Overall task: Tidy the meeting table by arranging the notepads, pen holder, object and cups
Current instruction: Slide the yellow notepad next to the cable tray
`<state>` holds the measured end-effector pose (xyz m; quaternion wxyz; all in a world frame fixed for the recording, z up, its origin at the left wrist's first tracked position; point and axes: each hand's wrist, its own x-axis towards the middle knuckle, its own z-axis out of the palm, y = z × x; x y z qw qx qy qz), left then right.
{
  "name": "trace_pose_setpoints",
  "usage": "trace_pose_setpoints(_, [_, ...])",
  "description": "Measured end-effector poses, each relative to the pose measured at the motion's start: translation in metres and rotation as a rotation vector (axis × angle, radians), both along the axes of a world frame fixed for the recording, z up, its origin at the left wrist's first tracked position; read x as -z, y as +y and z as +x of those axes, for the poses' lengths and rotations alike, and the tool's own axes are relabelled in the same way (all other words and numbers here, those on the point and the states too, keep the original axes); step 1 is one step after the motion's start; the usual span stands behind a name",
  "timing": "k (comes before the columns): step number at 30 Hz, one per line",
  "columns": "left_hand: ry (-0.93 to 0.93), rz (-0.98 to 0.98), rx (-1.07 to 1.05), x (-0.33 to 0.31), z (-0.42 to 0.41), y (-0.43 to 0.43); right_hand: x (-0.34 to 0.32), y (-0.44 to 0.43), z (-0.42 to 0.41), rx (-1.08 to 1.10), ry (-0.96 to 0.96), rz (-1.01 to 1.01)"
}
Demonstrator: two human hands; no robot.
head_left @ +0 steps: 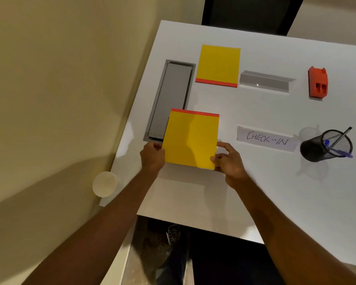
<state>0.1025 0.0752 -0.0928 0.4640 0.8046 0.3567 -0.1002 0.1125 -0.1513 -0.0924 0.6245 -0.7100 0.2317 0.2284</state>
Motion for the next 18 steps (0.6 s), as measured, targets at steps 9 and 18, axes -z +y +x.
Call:
trace_pose_setpoints(9, [-0.093, 0.386, 0.276, -0.013, -0.015, 0.054, 0.007, 0.111, 0.006, 0.059, -0.01, -0.007])
trace_pose_setpoints(18, [0.177, 0.432, 0.623, 0.021, -0.025, 0.076, 0.033, 0.159, -0.007, -0.057, -0.049, -0.102])
